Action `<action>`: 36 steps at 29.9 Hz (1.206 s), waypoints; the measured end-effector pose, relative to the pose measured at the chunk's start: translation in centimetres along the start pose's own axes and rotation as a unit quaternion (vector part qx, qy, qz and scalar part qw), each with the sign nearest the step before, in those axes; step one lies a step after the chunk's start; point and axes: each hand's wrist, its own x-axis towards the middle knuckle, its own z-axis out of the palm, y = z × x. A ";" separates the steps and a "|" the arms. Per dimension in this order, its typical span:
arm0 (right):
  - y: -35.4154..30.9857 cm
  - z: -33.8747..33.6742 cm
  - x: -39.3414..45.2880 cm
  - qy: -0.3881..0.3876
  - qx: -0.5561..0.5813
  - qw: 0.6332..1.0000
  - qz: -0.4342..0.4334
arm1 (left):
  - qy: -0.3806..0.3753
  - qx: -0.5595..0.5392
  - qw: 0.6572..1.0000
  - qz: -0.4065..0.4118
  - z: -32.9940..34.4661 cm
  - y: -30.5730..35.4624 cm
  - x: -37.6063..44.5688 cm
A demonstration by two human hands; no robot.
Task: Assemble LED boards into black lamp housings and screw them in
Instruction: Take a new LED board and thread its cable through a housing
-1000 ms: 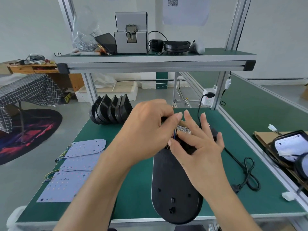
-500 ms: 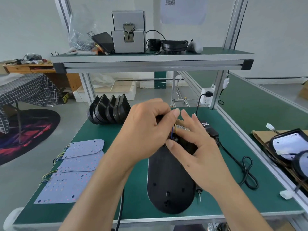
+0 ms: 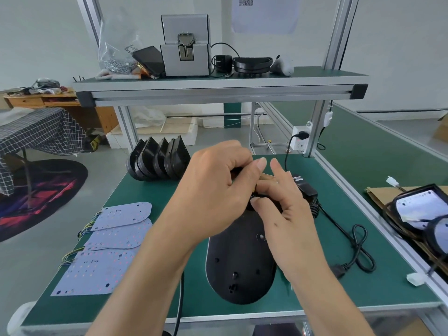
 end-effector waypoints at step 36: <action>5.2 -1.4 0.1 -0.185 0.366 0.912 0.024 | -0.003 -0.149 0.989 -0.020 -0.5 -1.4 0.0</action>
